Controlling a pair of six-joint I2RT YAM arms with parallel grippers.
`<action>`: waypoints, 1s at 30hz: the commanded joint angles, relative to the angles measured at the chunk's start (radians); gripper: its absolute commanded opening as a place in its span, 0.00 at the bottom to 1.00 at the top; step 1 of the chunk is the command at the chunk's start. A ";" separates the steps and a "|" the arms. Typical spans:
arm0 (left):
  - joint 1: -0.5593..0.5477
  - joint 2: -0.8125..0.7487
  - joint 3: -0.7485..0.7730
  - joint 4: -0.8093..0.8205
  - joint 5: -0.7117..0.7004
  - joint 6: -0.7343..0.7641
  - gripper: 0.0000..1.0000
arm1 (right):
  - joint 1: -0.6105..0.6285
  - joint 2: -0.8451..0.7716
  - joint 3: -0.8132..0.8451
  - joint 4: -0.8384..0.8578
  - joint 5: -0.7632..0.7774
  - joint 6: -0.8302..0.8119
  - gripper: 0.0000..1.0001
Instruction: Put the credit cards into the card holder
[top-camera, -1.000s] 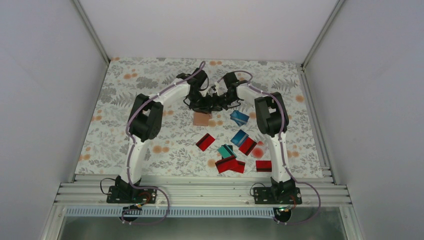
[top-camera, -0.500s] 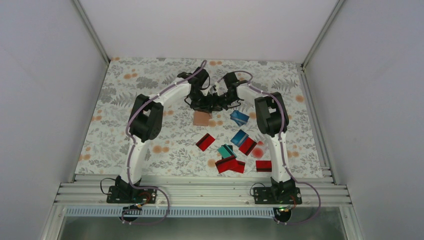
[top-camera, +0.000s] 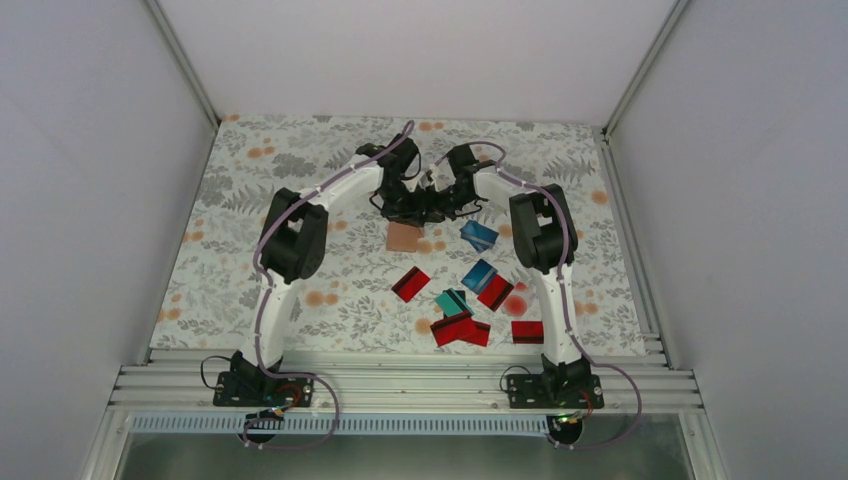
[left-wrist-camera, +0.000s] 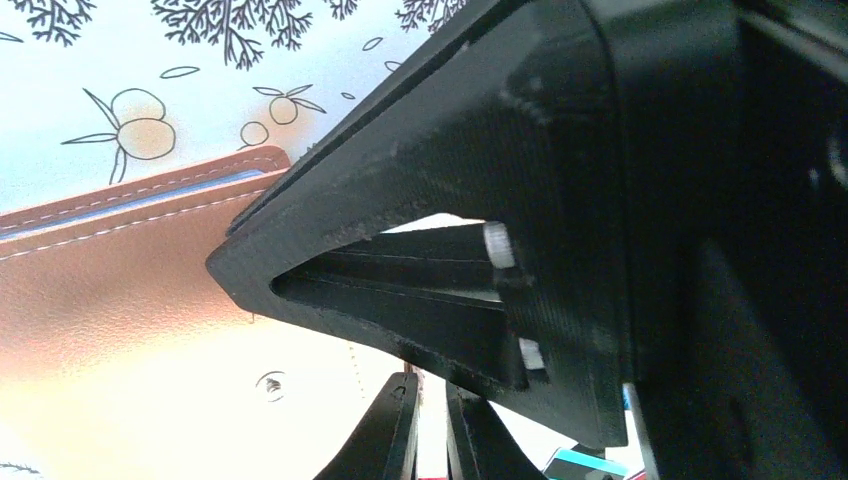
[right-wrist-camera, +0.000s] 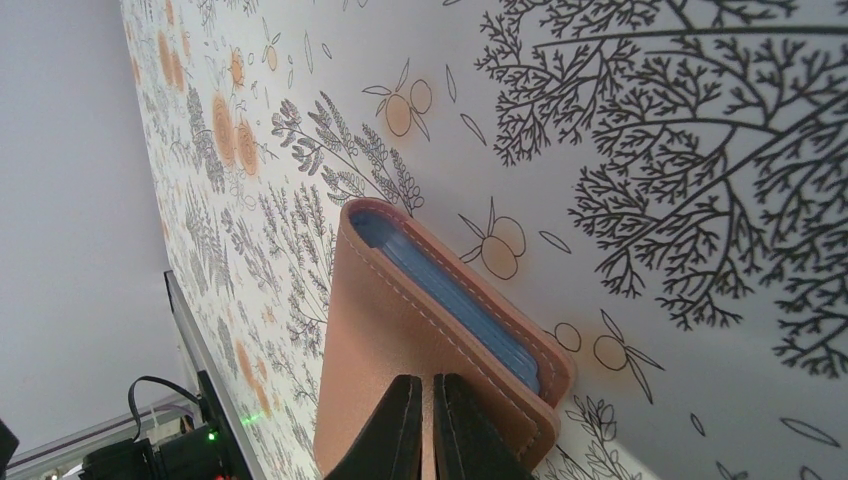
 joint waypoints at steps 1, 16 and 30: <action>-0.016 0.031 0.043 0.067 0.013 0.010 0.09 | 0.011 0.060 -0.019 -0.063 0.044 -0.019 0.04; -0.020 0.042 0.054 0.054 -0.023 0.013 0.15 | 0.011 0.064 -0.017 -0.066 0.042 -0.020 0.04; -0.020 -0.008 0.035 0.047 -0.102 0.008 0.30 | 0.011 0.066 -0.016 -0.066 0.038 -0.020 0.04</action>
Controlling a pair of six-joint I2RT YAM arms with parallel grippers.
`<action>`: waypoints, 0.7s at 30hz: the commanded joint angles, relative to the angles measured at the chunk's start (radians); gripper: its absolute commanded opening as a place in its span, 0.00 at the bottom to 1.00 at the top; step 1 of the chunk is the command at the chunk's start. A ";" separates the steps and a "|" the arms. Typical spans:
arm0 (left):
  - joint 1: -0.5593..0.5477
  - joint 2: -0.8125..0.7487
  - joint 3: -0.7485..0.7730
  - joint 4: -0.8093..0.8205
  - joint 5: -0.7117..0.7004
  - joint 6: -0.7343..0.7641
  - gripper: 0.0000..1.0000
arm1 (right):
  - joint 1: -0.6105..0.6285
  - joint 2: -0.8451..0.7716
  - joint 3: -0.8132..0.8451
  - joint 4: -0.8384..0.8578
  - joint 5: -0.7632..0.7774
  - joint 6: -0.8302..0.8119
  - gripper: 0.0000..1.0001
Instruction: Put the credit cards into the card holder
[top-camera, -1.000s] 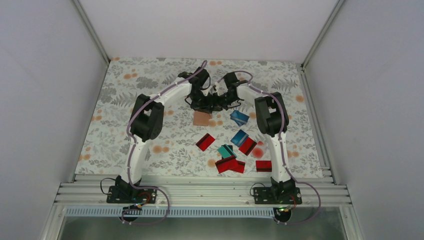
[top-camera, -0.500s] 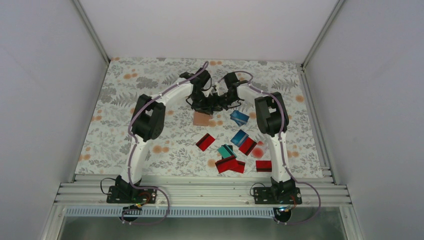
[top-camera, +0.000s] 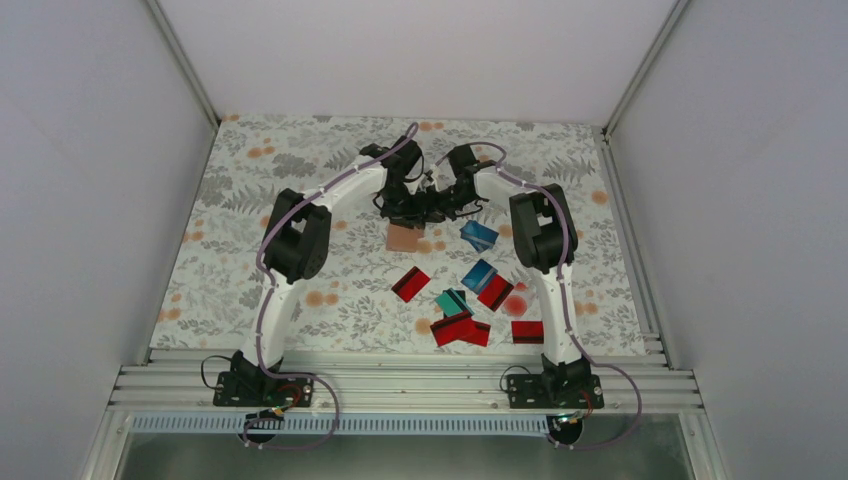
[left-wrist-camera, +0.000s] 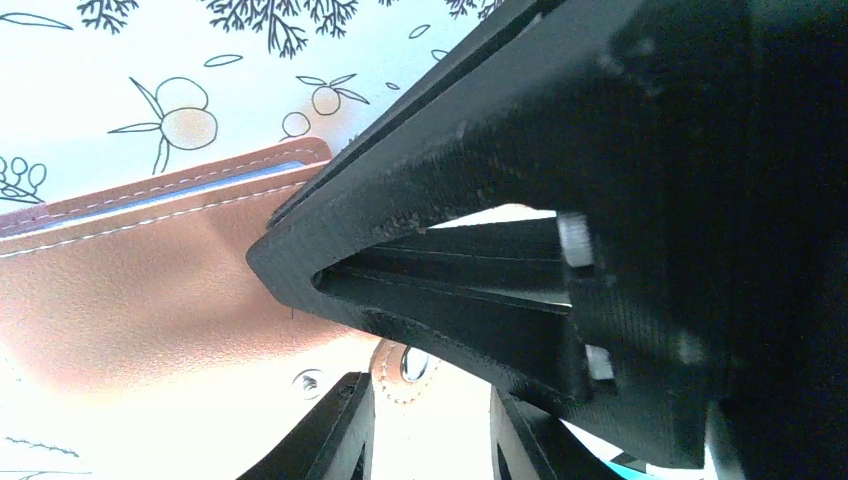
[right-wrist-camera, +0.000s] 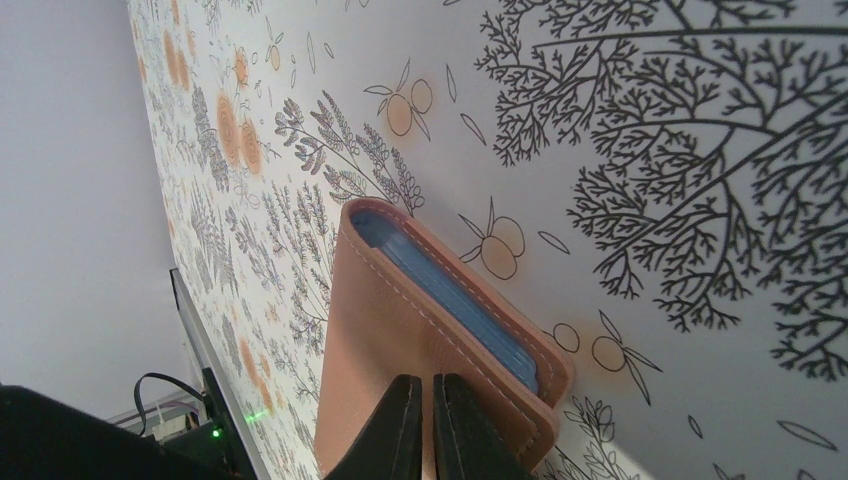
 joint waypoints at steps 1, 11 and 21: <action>-0.007 -0.026 0.008 0.089 -0.028 0.000 0.30 | 0.015 0.061 -0.016 -0.067 0.050 -0.016 0.04; -0.005 -0.037 0.026 0.083 -0.074 -0.012 0.33 | 0.015 0.061 -0.016 -0.070 0.050 -0.015 0.04; -0.005 -0.063 -0.013 0.120 -0.064 -0.020 0.48 | 0.015 0.063 -0.012 -0.072 0.050 -0.013 0.04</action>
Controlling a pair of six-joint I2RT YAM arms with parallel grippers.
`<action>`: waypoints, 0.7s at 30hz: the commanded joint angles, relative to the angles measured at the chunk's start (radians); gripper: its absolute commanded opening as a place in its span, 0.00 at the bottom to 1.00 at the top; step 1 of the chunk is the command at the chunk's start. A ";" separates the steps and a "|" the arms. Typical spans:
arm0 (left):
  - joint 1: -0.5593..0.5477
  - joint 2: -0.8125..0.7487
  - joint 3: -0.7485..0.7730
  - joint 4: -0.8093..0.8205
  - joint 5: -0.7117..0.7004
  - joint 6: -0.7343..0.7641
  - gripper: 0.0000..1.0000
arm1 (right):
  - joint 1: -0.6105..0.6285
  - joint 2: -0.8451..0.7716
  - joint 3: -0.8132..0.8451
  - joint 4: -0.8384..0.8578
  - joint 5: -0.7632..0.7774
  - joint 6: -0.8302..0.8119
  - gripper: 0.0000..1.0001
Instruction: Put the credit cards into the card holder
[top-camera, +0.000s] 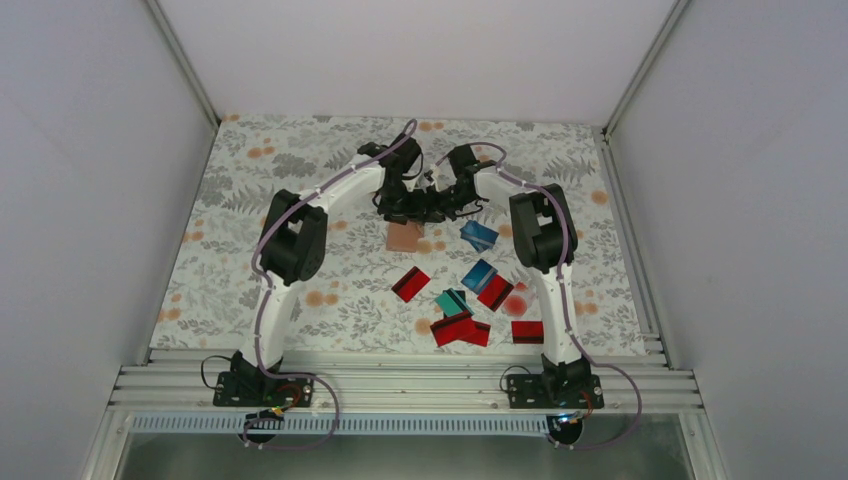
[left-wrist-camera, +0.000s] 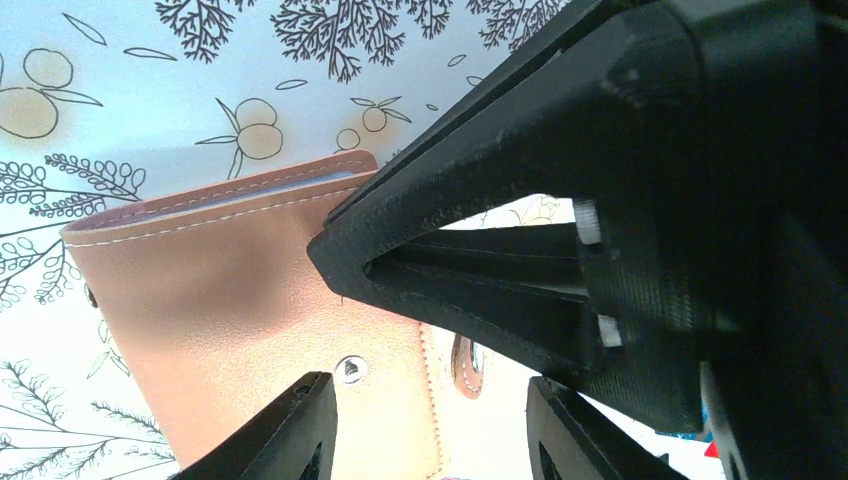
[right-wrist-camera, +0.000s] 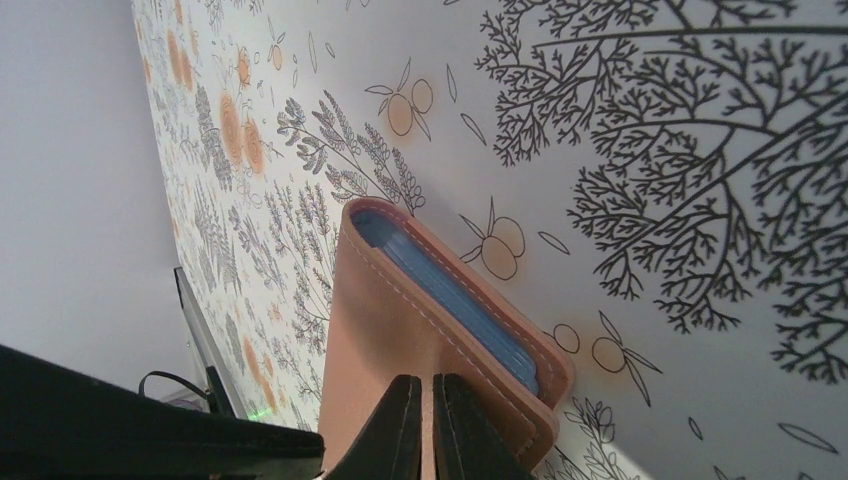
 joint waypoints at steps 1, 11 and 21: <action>-0.005 -0.027 0.005 0.118 0.023 -0.011 0.46 | 0.016 0.058 -0.016 -0.072 0.059 -0.015 0.04; -0.005 0.008 0.004 0.135 0.055 -0.013 0.26 | 0.016 0.057 -0.015 -0.072 0.059 -0.014 0.04; -0.005 0.030 0.014 0.143 0.079 -0.015 0.24 | 0.016 0.054 -0.018 -0.073 0.059 -0.013 0.04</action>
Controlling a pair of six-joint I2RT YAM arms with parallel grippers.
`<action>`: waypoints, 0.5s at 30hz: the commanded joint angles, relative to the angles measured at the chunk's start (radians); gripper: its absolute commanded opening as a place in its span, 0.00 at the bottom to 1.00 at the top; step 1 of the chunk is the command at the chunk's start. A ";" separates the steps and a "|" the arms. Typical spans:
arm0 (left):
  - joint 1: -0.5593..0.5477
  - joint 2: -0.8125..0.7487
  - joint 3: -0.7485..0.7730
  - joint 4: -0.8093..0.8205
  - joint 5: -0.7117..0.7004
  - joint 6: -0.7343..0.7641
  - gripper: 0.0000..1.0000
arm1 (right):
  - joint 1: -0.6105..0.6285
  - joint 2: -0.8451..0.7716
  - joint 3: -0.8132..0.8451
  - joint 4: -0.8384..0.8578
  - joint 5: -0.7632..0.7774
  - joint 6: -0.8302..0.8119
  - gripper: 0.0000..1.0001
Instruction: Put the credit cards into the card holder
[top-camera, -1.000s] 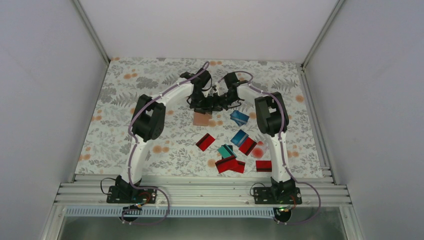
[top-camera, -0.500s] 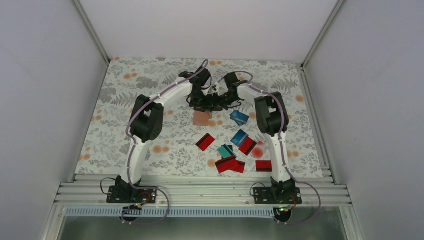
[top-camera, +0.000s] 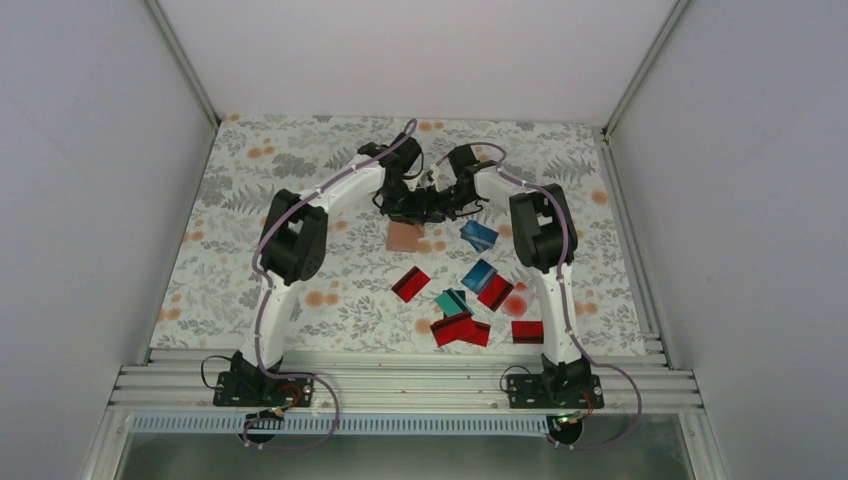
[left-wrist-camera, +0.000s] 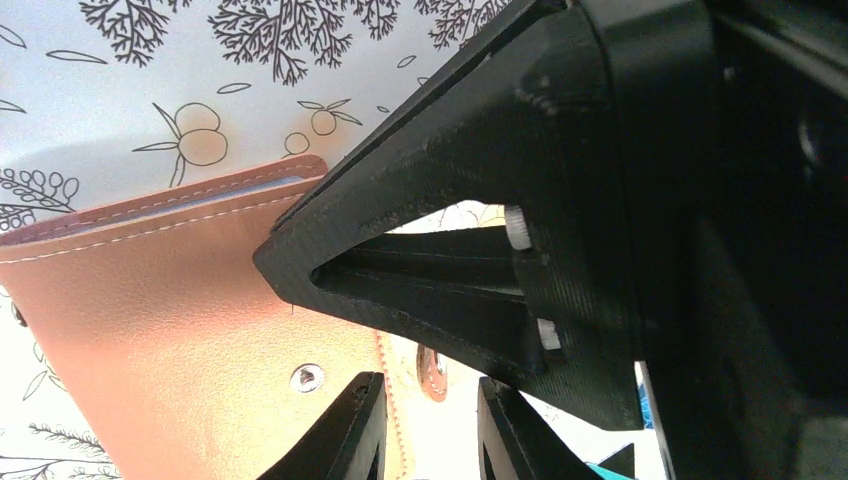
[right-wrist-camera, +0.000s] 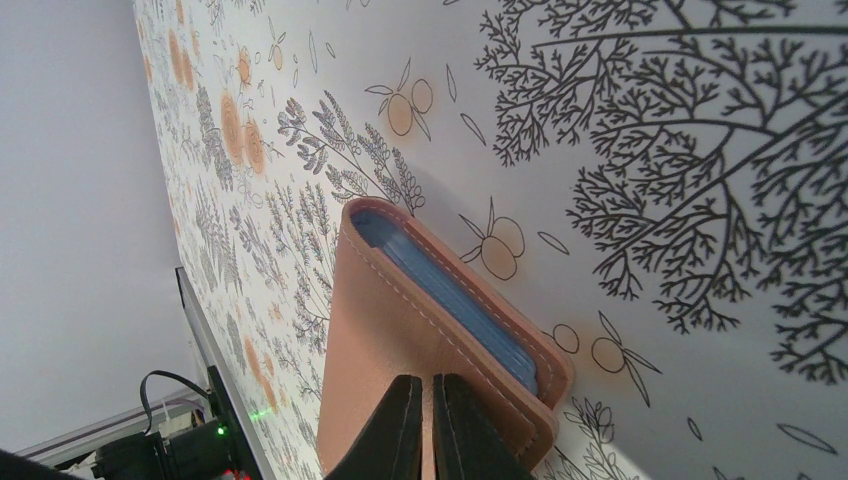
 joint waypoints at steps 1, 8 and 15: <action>-0.004 0.033 0.013 0.119 0.023 -0.010 0.24 | 0.017 0.053 -0.018 -0.072 0.062 -0.011 0.04; -0.006 0.047 0.018 0.121 0.035 -0.007 0.23 | 0.017 0.054 -0.018 -0.072 0.062 -0.012 0.04; -0.006 0.058 0.033 0.114 0.034 -0.008 0.15 | 0.018 0.054 -0.017 -0.073 0.063 -0.015 0.04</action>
